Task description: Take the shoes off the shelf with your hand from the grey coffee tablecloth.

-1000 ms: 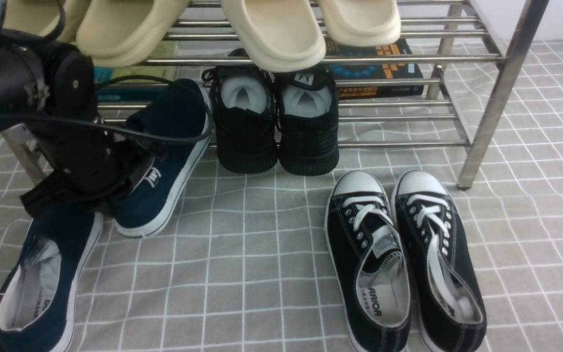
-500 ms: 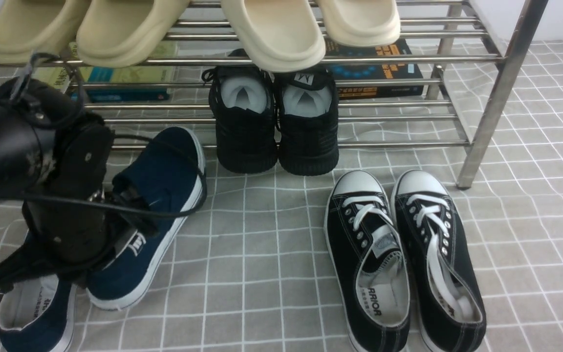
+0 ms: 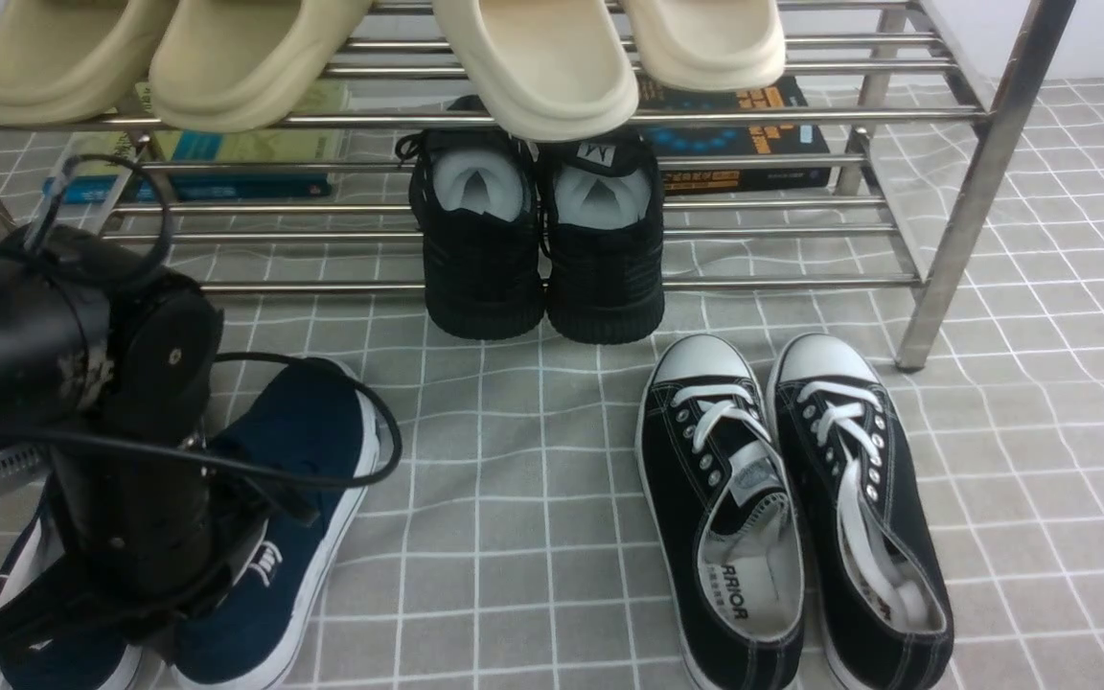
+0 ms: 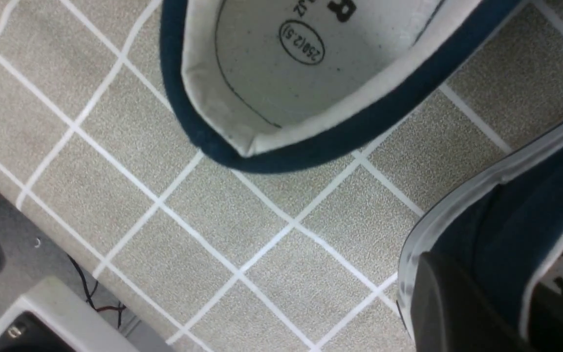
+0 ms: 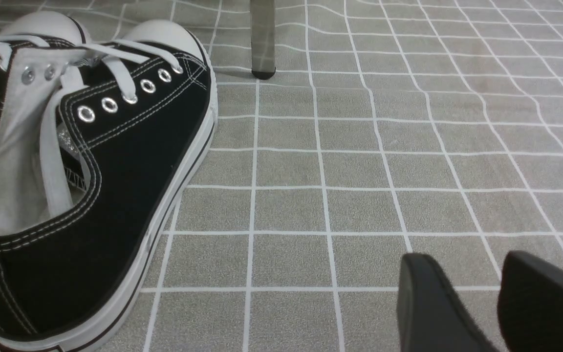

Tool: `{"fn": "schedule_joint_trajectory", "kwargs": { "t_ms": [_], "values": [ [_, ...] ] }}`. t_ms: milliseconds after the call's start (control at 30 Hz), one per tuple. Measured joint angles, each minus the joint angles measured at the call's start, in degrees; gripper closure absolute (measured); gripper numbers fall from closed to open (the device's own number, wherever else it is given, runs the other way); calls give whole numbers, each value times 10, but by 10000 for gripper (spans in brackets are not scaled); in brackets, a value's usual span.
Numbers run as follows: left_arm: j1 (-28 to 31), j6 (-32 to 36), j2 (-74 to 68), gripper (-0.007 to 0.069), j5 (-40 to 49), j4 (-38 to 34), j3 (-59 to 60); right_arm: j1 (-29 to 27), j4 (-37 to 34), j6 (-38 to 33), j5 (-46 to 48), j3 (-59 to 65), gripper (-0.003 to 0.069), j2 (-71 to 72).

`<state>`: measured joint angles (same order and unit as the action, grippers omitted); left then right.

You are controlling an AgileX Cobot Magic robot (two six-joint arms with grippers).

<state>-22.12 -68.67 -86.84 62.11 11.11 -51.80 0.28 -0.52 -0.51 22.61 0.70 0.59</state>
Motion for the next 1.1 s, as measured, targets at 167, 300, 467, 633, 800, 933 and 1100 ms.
{"fn": "schedule_joint_trajectory", "kwargs": {
  "t_ms": [167,300,467,633,800,933,1100],
  "values": [
    [0,28,0,505,0,2,0,0,0,0,0,0,420,0],
    [0,90,5,372,-3,7,0,0,0,0,0,0,420,0],
    [0,170,36,320,6,16,0,0,0,0,0,0,420,0],
    [-15,283,130,450,54,14,1,0,0,0,0,0,420,0],
    [-96,380,242,609,21,-8,33,0,0,0,0,0,420,0],
    [-183,403,321,623,-140,-41,93,0,0,0,0,0,420,0],
    [-232,406,344,623,-272,-42,137,0,0,0,0,0,420,0]
  ]
}}
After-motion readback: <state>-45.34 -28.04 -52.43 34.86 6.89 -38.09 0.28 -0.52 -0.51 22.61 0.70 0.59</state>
